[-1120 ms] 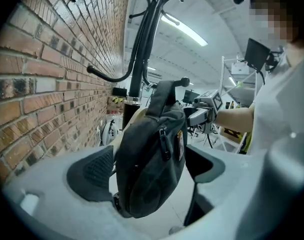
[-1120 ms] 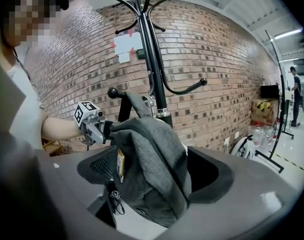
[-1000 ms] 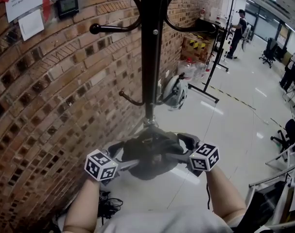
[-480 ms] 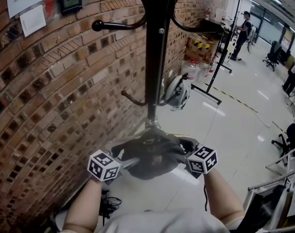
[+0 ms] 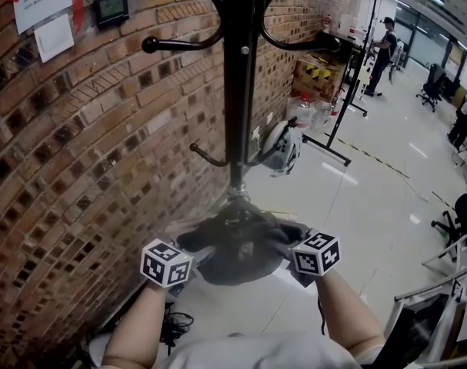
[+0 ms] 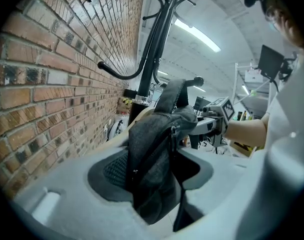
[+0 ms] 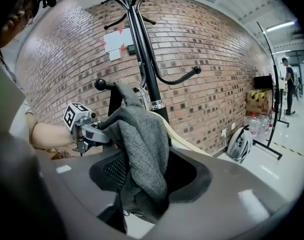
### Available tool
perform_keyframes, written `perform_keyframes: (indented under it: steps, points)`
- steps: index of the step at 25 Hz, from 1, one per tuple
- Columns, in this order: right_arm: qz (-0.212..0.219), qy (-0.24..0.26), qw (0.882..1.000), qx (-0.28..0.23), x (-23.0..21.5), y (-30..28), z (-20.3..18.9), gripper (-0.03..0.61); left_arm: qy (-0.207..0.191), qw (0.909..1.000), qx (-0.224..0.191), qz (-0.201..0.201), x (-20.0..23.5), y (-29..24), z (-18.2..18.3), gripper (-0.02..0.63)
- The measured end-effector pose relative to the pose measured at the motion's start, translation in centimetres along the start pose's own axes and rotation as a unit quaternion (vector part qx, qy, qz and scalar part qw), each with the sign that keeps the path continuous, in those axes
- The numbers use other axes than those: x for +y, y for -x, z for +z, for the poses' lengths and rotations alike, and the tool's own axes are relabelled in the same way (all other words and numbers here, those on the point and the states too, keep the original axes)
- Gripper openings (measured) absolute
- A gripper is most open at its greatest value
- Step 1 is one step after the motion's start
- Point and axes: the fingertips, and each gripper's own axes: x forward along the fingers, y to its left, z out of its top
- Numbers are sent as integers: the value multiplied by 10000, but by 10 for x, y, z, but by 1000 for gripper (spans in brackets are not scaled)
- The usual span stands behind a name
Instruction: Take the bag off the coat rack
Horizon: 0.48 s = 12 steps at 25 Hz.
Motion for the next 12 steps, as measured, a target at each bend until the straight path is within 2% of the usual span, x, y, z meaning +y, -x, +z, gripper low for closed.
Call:
perform_keyframes:
  steps: [7,12]
  points:
    - [78,-16,9998,-200,20,25,9,213,48,9999,-97,105,-23,18,9,236]
    - [186,7,9993,-332,50,53,-3,209,8,9998,-165,143,-55,40,-1,235]
